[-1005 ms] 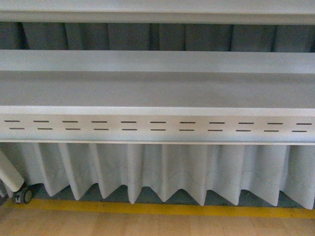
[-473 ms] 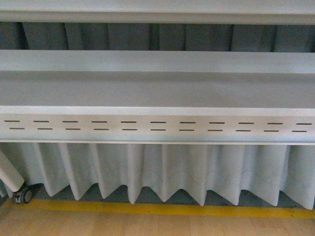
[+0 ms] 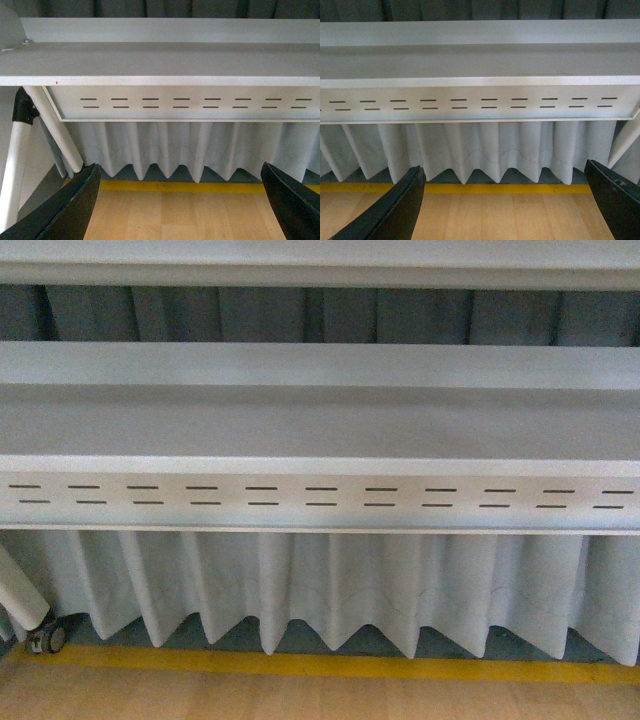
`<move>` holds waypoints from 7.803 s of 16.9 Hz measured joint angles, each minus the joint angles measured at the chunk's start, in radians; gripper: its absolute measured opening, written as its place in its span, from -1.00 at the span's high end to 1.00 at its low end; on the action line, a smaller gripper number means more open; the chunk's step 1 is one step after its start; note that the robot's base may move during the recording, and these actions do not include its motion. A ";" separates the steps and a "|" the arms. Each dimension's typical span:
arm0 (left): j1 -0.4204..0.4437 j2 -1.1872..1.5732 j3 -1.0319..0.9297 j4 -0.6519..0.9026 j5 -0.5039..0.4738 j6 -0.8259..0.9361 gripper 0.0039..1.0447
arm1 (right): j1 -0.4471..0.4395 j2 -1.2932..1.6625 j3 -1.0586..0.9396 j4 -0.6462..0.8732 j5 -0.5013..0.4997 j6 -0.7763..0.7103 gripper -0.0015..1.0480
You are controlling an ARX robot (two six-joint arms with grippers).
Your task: Wind up and store yellow beetle toy
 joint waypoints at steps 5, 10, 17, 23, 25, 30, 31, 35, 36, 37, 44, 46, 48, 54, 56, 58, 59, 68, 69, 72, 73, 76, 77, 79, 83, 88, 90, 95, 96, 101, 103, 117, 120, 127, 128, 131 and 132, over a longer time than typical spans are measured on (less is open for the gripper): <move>0.000 0.000 0.000 0.000 0.000 0.000 -0.88 | 0.000 0.000 0.000 0.000 0.000 0.000 -0.87; 0.000 0.000 0.000 -0.001 0.002 0.001 -0.88 | 0.000 0.000 0.000 -0.002 0.000 0.000 -0.87; 0.000 0.000 0.000 0.000 0.001 0.000 -0.88 | 0.000 0.000 0.000 0.000 0.000 0.000 -0.87; 0.000 0.000 0.000 0.001 0.000 0.000 -0.88 | 0.000 0.000 0.000 0.001 0.000 0.000 -0.87; 0.000 0.000 0.000 0.001 0.000 0.000 -0.88 | 0.000 0.000 0.000 0.001 0.000 0.000 -0.87; 0.000 0.000 0.000 0.000 0.000 -0.001 -0.88 | 0.000 0.000 0.000 0.001 0.000 0.002 -0.87; 0.000 0.000 0.000 0.001 -0.001 0.000 -0.88 | 0.000 0.000 0.000 0.003 0.000 0.002 -0.87; 0.000 0.000 0.000 0.003 0.000 0.000 -0.88 | 0.000 0.000 0.000 0.002 0.000 0.003 -0.87; 0.000 0.000 0.000 0.003 0.000 0.000 -0.88 | 0.000 0.000 0.000 0.003 0.000 0.002 -0.87; 0.000 0.000 0.000 0.003 0.000 0.000 -0.88 | 0.000 0.000 0.000 0.002 0.000 0.002 -0.87; 0.000 0.000 0.000 0.002 0.000 0.000 -0.88 | 0.000 0.000 0.000 0.002 0.000 0.002 -0.87; 0.000 0.000 0.000 0.002 0.000 0.000 -0.88 | 0.000 0.000 0.000 0.002 0.000 0.002 -0.87; 0.000 0.000 0.000 0.003 0.000 0.000 -0.88 | 0.000 0.000 0.000 0.002 0.000 0.002 -0.87; 0.000 0.000 0.000 0.003 0.000 0.000 -0.88 | 0.000 0.000 0.000 0.002 0.000 0.002 -0.87; 0.000 0.000 0.000 0.003 0.000 0.000 -0.88 | 0.000 0.000 0.000 0.002 0.000 0.002 -0.87; 0.000 0.000 0.000 0.001 0.000 0.000 -0.88 | 0.000 0.000 0.000 0.001 0.000 0.002 -0.87; 0.000 0.000 0.000 0.001 0.000 0.000 -0.88 | 0.000 0.000 0.000 0.002 0.000 0.002 -0.87; 0.000 0.000 0.000 0.001 0.000 0.000 -0.88 | 0.000 0.000 0.000 0.002 0.000 0.002 -0.87; 0.000 0.000 0.000 0.001 0.000 0.000 -0.88 | 0.000 0.000 0.000 0.002 0.000 0.002 -0.87; 0.000 0.000 0.000 0.001 0.000 0.000 -0.88 | 0.000 0.000 0.000 0.002 0.000 0.002 -0.87; 0.000 0.000 0.000 0.001 0.000 0.000 -0.88 | 0.000 0.000 0.000 0.002 0.000 0.002 -0.87; 0.000 0.000 0.000 0.001 0.000 0.000 -0.88 | 0.000 0.000 0.000 0.000 0.000 0.002 -0.87; 0.000 0.000 0.000 0.001 0.000 0.000 -0.88 | 0.000 0.000 0.000 0.002 0.000 0.002 -0.87; 0.000 0.000 0.000 0.001 0.000 0.000 -0.88 | 0.000 0.000 0.000 0.001 0.000 0.002 -0.87; 0.000 0.000 0.000 0.001 0.000 0.000 -0.88 | 0.000 0.000 0.000 0.001 0.000 0.002 -0.87; 0.000 0.000 0.000 0.001 0.000 0.000 -0.88 | 0.000 0.000 0.000 0.001 0.000 0.002 -0.87; 0.000 0.000 0.000 0.001 0.000 0.000 -0.88 | 0.000 0.000 0.000 0.001 0.000 0.002 -0.87; 0.000 0.000 0.000 0.000 0.000 0.000 -0.88 | -0.063 0.105 0.000 0.226 0.009 0.027 -0.87; 0.000 0.000 0.000 0.001 0.000 0.000 -0.88 | -0.165 0.248 0.001 0.362 -0.086 0.026 -0.87; 0.000 0.000 0.000 0.001 0.000 0.000 -0.88 | -0.555 1.059 0.299 0.948 -0.623 0.076 -0.87; 0.000 0.000 0.000 0.001 0.000 0.000 -0.88 | -0.493 1.181 0.418 0.801 -0.764 -0.022 -0.87; 0.000 0.000 0.000 0.001 0.000 0.000 -0.88 | 0.069 1.886 1.133 -0.591 -0.466 -1.528 -0.87; 0.000 0.000 0.000 0.001 0.000 0.000 -0.88 | 0.099 1.977 1.213 -0.623 -0.412 -1.611 -0.87; 0.000 0.000 0.000 0.001 0.000 0.000 -0.88 | 0.151 2.124 1.302 -0.625 -0.348 -1.644 -0.87; 0.000 0.000 0.000 0.001 0.000 0.000 -0.88 | 0.152 2.145 1.312 -0.608 -0.341 -1.646 -0.87; 0.000 0.000 0.000 0.001 0.000 0.000 -0.88 | 0.167 2.175 1.336 -0.608 -0.335 -1.652 -0.87; 0.000 0.000 0.000 0.001 0.000 0.000 -0.88 | 0.175 2.181 1.343 -0.608 -0.330 -1.658 -0.87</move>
